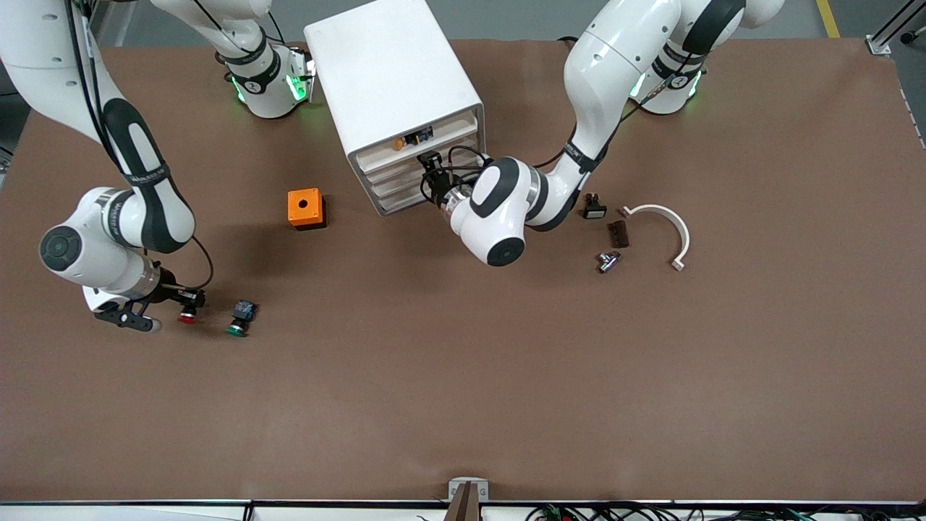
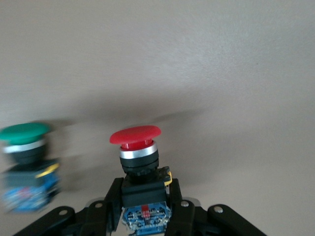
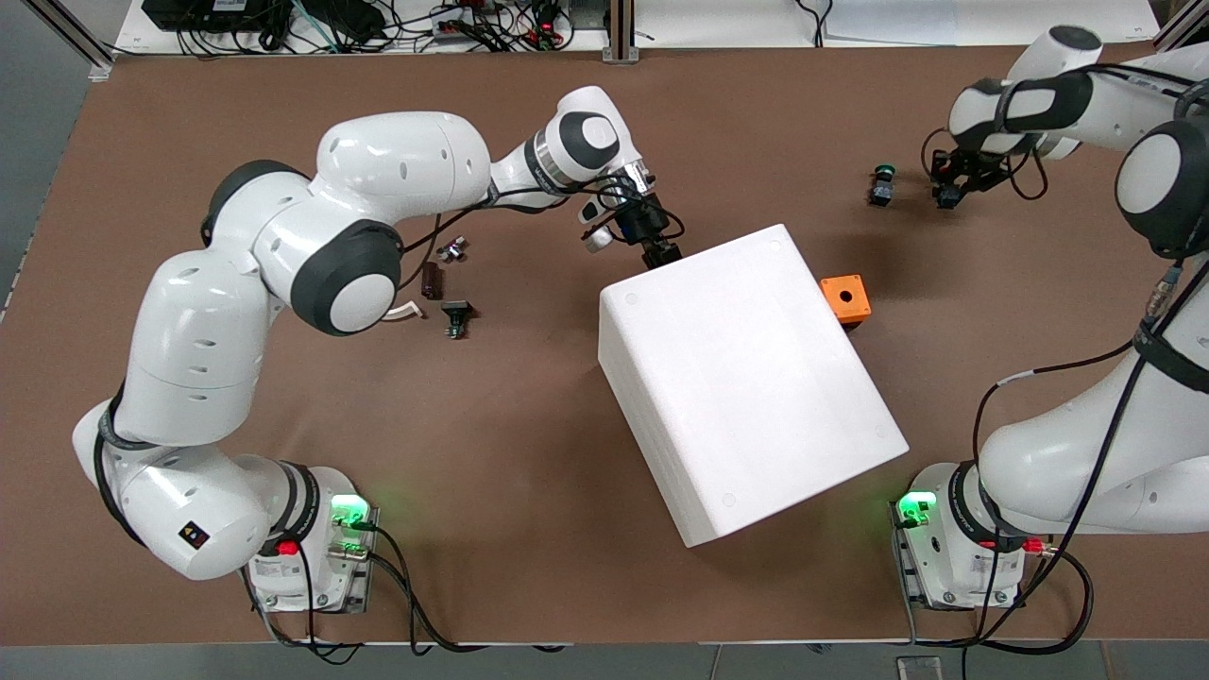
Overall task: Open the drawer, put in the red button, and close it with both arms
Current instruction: 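Pull the drawer open with the left gripper while the right gripper lifts the button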
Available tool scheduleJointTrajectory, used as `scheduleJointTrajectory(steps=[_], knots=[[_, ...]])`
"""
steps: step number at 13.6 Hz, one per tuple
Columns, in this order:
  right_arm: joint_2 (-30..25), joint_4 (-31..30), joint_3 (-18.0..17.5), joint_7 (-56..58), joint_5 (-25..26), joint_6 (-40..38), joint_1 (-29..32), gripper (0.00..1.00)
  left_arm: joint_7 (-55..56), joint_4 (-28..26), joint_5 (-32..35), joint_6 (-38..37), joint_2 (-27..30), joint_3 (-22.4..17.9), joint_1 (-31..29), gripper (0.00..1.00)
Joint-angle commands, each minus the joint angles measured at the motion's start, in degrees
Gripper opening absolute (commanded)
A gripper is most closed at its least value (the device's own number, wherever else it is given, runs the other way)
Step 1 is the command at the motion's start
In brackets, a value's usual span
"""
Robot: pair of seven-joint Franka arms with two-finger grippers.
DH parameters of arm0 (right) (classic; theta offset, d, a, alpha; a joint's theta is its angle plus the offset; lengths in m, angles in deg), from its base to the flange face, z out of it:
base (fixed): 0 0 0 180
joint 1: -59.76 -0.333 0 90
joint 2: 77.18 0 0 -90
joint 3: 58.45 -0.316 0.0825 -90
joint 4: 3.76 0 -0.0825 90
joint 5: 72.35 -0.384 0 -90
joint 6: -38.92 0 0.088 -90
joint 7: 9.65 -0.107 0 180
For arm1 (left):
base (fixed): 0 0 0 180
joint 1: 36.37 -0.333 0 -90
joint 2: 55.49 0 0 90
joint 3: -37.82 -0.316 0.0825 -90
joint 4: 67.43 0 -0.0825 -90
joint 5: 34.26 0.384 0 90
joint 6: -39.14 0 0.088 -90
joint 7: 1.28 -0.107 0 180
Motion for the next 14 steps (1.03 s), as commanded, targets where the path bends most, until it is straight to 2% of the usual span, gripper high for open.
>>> scheduleJointTrajectory(steps=[1,3,6,11,14], knots=[[-10.8,-0.2,-0.4,-6.2,-3.7,-11.6,-2.8,0.0,0.5,1.5,-1.4,-0.9,-1.1,-0.2,0.7,0.0],[-14.2,1.3,-0.4,-15.8,-3.7,-17.2,-6.9,0.0,0.4,1.6,-1.4,-0.8,-1.0,-0.3,0.5,0.0],[-17.3,1.4,-0.4,-30.3,-3.7,-19.0,-15.0,0.0,0.1,2.0,-0.9,-0.9,-0.5,-0.9,-1.8,0.0],[-18.5,2.4,-0.4,-54.0,-3.7,-19.1,-29.1,0.0,-5.2,5.4,-0.6,-0.9,-0.8,-0.9,-10.9,0.0],[-18.2,4.9,-0.4,-67.1,-3.6,-19.1,-36.4,0.0,-9.9,6.2,-0.9,-0.4,-0.8,-0.9,-13.7,0.0]])
